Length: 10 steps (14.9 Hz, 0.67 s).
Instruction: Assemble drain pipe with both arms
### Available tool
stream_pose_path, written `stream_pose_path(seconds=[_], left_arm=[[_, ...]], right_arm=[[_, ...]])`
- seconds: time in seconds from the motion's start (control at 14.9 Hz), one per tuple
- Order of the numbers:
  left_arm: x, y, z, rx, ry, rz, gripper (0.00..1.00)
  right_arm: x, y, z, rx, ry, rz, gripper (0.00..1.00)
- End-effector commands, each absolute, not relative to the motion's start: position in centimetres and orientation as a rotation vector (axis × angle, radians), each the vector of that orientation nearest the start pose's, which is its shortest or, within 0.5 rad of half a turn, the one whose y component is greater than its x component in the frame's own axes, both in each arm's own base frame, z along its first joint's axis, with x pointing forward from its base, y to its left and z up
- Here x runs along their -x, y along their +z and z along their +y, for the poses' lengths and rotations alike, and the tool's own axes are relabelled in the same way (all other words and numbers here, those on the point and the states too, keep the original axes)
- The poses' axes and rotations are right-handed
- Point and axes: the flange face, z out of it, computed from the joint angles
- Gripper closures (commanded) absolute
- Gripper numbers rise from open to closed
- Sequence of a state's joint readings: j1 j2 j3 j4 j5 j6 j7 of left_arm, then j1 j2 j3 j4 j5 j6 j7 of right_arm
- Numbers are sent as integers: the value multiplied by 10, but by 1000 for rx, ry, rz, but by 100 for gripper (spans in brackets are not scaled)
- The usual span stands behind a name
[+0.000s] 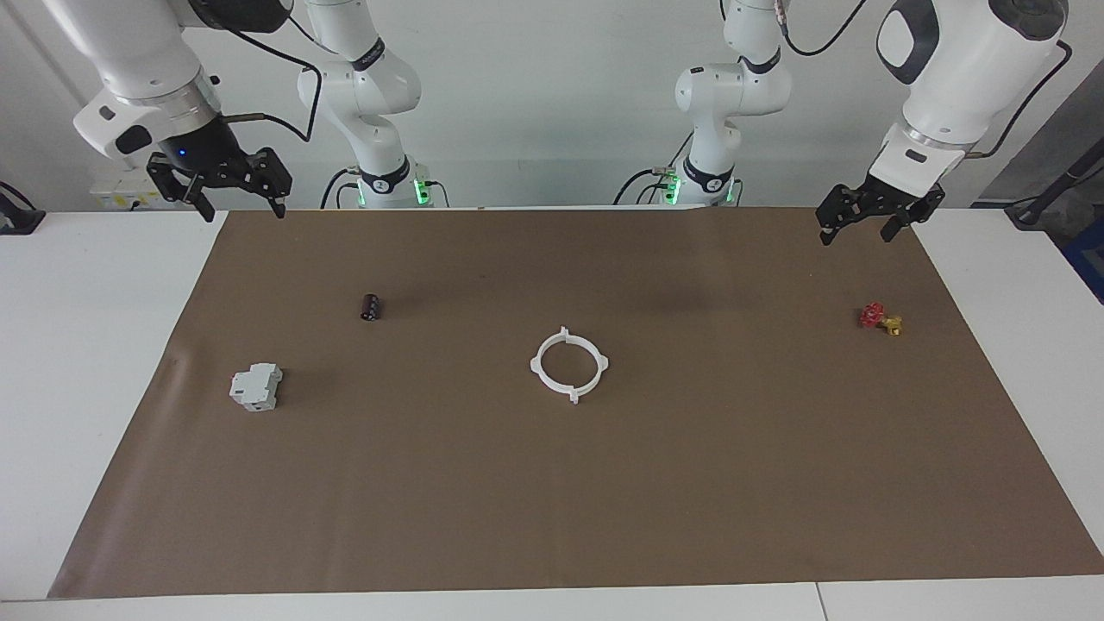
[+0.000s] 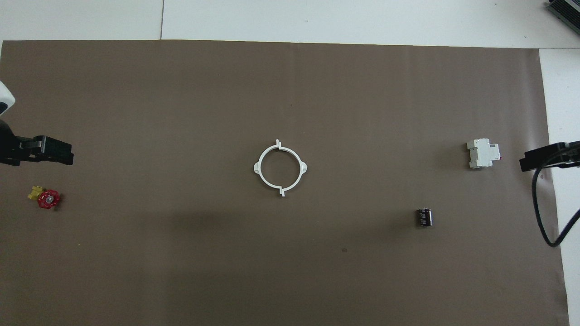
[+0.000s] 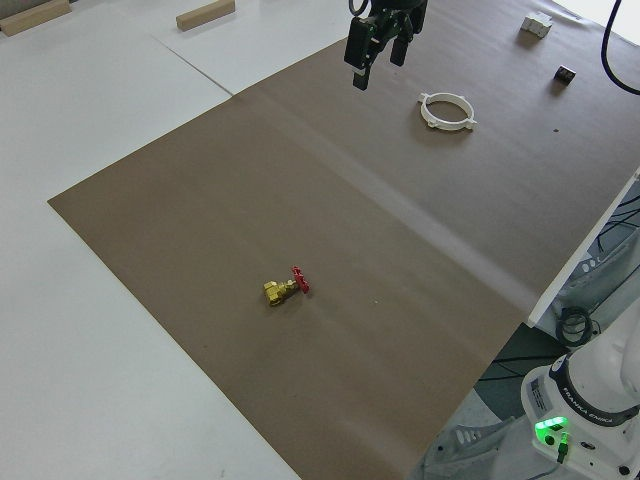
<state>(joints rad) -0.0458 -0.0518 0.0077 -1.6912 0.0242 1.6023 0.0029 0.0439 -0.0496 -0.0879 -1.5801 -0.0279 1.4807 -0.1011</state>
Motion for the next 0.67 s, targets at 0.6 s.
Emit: stream_pose_path(seconds=[0.6], left_arm=[[-535, 609, -10, 3127, 24, 42, 0]], right_arm=[[-526, 640, -30, 3152, 57, -69, 0]])
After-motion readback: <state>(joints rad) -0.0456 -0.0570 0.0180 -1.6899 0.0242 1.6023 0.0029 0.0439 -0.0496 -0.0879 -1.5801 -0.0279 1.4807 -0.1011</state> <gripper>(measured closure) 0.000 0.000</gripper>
